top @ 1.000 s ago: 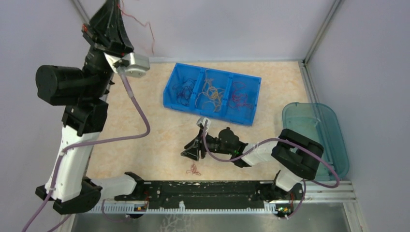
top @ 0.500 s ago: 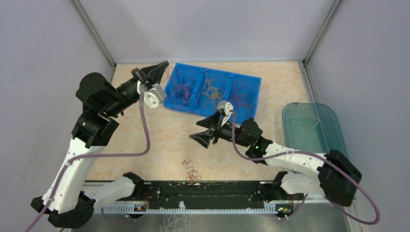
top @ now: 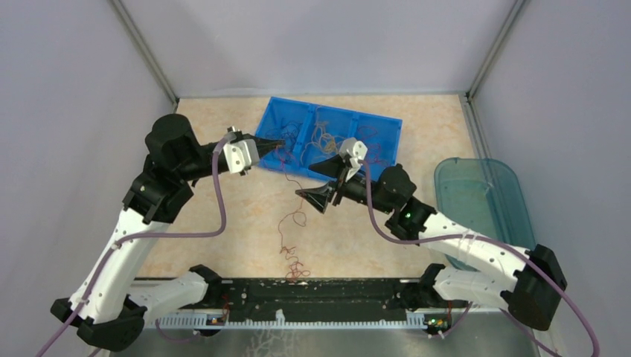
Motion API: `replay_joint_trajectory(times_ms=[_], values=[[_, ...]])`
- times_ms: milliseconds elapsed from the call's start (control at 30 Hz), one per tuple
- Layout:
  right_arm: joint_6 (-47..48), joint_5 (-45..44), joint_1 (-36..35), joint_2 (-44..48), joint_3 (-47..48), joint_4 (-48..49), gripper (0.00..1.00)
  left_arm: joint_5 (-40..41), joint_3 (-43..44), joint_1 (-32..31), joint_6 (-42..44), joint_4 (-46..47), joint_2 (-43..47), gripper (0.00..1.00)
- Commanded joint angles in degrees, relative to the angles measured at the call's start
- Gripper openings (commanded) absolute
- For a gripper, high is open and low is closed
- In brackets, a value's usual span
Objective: Untangle the cables
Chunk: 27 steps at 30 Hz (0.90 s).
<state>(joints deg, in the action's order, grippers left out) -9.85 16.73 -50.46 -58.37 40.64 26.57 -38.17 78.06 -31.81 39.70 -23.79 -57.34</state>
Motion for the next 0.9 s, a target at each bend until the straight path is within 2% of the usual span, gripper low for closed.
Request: replay_joint_trajectory(times_ms=[0,200,300,400,500,667,867], values=[[0.8,3.4,0.7,-3.5,5.5,2.1,0.75,-4.5,-0.7,-0.5,-4.5,-0.9,-0.2,0.0],[-3.5,8.0,1.6,-5.2,5.5,5.7,0.67,-3.1,-2.2,-0.8,-3.3,-0.9,0.5,0.0],[-2.9,6.0,2.3,-4.5,5.6,2.8,0.64,-3.1,-2.7,-0.9,-2.1,-0.9,1.1,0.0],[-2.7,1.7,4.1,-3.1,5.4,-1.8,0.68,-3.2,-2.5,-1.0,-1.9,-0.9,1.1,0.0],[-2.9,1.2,6.0,-0.4,3.6,-2.6,0.71,-3.0,-2.5,-1.1,-1.8,-0.9,1.3,0.0],[-4.0,7.5,8.3,3.8,1.3,-2.2,0.74,-2.3,-3.3,-1.3,-0.9,-0.9,1.7,0.0],[-6.6,17.9,8.3,2.7,3.0,0.7,0.74,-1.7,-4.0,-1.5,-0.5,-0.4,1.7,0.0]])
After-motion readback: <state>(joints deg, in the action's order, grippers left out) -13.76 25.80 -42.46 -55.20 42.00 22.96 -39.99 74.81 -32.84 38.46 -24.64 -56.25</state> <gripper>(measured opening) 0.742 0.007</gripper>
